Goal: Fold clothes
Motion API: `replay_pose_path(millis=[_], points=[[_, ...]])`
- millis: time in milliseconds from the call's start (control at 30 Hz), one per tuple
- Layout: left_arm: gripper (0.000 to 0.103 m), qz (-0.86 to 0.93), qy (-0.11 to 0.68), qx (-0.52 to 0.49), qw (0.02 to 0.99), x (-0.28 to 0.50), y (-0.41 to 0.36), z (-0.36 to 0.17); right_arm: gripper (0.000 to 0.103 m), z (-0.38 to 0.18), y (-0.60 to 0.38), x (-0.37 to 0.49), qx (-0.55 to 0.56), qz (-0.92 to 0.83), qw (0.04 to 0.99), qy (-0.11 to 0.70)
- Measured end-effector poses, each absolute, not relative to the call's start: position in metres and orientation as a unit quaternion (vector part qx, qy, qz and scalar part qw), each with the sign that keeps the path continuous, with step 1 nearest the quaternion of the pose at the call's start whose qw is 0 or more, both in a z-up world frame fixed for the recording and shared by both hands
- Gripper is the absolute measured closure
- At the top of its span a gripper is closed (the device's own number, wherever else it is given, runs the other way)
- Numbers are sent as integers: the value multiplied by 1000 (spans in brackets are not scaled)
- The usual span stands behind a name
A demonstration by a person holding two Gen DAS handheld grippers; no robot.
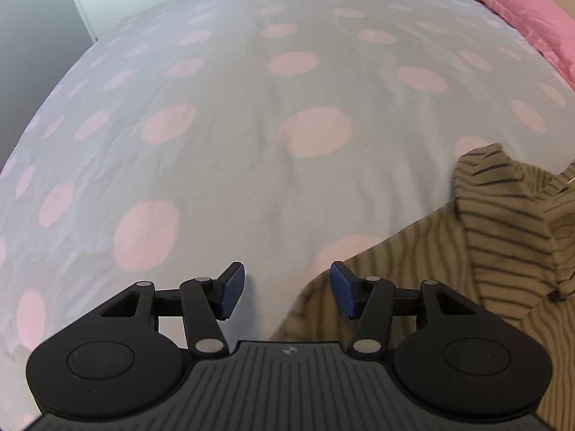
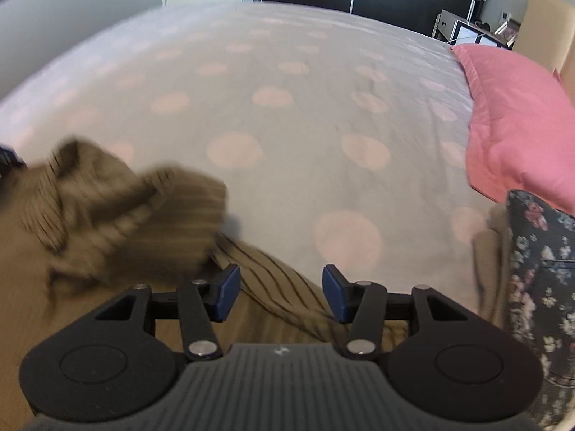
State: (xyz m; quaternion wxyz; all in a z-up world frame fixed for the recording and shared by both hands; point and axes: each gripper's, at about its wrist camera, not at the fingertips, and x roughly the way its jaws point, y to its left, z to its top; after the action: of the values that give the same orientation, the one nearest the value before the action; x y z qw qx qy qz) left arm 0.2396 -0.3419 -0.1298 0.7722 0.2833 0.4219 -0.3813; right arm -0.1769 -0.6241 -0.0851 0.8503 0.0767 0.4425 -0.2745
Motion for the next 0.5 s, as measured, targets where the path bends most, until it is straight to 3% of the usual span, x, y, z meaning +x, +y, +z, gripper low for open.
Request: replay_pose_path(millis=[133, 167, 233, 300, 367, 500], points=[[66, -384, 445, 258, 767, 244, -330, -135, 50, -111, -622, -180, 19, -274, 837, 473], [74, -386, 445, 255, 767, 242, -329, -134, 52, -115, -622, -179, 10, -271, 836, 477], [84, -392, 441, 259, 764, 235, -331, -133, 65, -122, -621, -176, 0, -262, 834, 486], [93, -397, 433, 273, 762, 227, -333, -133, 89, -127, -622, -172, 1, -256, 827, 500], [101, -396, 422, 293, 761, 219, -335, -133, 101, -130, -625, -168, 1, -264, 820, 508], [103, -380, 405, 310, 772, 215, -337, -134, 102, -124, -646, -161, 11, -350, 810, 471]])
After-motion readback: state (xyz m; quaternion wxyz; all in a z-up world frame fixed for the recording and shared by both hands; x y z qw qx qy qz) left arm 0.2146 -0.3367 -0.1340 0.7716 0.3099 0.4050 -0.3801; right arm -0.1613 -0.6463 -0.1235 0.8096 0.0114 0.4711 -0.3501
